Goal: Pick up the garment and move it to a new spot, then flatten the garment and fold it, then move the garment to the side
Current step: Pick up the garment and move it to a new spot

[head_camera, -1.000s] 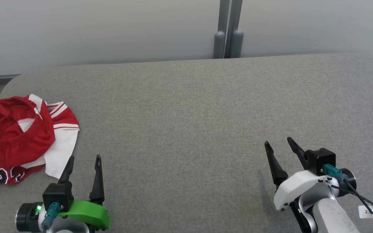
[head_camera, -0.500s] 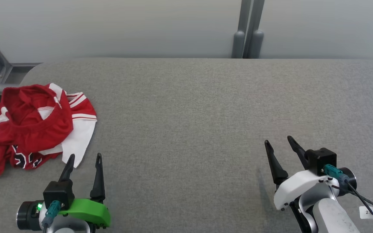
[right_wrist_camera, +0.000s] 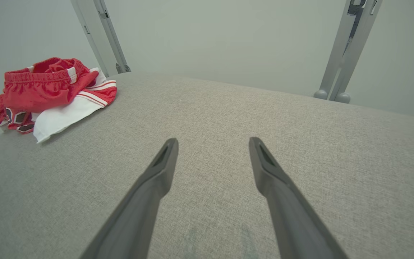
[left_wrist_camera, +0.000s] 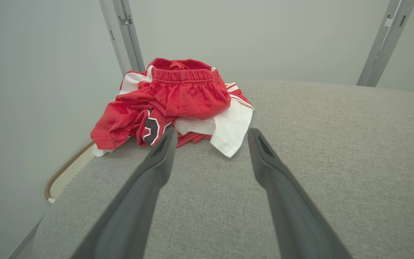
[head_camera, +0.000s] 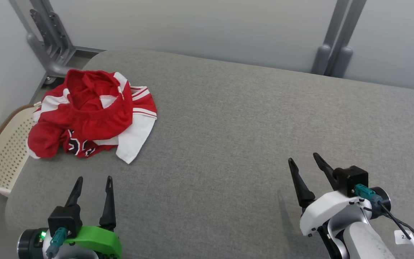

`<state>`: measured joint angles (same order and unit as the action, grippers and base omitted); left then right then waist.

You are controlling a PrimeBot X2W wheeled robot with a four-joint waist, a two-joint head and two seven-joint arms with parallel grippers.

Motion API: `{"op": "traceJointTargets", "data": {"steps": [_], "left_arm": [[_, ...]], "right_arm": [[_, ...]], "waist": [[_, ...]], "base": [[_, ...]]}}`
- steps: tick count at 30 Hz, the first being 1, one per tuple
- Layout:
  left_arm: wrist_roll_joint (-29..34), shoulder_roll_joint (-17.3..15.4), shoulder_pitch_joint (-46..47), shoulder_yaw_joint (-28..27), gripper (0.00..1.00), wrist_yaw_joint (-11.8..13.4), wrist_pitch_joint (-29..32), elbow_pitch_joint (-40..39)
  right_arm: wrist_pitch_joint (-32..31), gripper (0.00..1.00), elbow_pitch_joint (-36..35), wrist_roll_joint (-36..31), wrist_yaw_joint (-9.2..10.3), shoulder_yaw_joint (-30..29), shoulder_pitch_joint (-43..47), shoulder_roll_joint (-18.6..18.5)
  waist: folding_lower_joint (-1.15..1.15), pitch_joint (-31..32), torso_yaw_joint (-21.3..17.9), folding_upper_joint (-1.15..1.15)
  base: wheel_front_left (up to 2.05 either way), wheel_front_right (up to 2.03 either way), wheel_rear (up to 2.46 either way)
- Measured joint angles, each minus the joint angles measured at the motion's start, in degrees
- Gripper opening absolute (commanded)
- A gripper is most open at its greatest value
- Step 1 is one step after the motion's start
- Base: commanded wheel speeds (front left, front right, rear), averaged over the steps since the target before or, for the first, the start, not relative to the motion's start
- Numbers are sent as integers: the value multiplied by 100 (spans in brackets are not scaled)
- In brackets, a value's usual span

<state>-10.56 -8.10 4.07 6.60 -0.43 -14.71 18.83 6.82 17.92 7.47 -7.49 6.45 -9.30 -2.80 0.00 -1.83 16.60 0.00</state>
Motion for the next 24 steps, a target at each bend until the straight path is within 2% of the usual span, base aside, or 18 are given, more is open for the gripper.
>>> {"op": "traceJointTargets", "data": {"steps": [12, 19, 24], "left_arm": [[-80, -31, -97, 7, 100, 71, 8, -74], [-154, -38, -70, 8, 100, 85, 53, -68], [-285, -43, 487, 98, 100, -92, 479, 253]], "right_arm": [[-42, 100, -21, -4, 0, 104, 4, 3], [-44, 100, -63, -21, 0, 81, -32, 2], [-126, 100, -189, -116, 0, 21, -57, 1]], "waist": [[0, -17, 742, 0], [0, -128, 869, 0], [0, -264, 891, 0]], "base": [[0, 0, 0], [0, 0, 0], [0, 0, 0]]}}
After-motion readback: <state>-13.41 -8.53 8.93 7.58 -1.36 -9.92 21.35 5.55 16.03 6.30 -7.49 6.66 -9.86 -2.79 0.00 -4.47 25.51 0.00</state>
